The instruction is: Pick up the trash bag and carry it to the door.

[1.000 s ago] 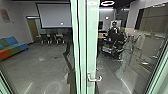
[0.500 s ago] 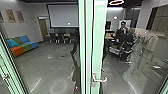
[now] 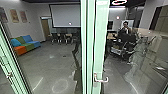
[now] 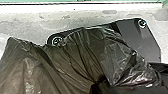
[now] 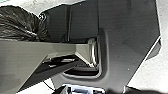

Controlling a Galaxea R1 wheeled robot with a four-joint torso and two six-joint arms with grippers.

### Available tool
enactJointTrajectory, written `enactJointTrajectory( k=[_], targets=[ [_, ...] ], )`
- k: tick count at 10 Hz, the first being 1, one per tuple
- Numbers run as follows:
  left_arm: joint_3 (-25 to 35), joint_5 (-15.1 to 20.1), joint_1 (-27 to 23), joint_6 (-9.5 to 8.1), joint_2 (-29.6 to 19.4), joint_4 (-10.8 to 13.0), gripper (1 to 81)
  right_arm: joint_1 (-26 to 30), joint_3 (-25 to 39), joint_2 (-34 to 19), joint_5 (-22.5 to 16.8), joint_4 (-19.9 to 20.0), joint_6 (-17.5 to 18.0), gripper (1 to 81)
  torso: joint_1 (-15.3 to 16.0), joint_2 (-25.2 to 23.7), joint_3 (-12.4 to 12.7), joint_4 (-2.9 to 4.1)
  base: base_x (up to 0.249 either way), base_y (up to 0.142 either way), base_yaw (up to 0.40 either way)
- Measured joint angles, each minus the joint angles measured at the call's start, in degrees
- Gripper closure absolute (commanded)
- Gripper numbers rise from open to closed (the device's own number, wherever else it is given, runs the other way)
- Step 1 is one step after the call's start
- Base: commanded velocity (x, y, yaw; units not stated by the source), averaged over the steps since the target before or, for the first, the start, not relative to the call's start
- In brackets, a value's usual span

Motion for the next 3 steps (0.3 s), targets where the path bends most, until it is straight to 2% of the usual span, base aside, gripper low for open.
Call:
enactJointTrajectory(
  k=[3],
  targets=[
    [-0.45, -0.07, -0.06, -0.02, 0.0, -0.13, 81.1, -0.02, -0.73, 0.77, 0.0, 0.0, 0.0, 1.0, 0.0, 0.0, 0.0, 0.0, 0.0, 0.0, 0.0]
  ],
)
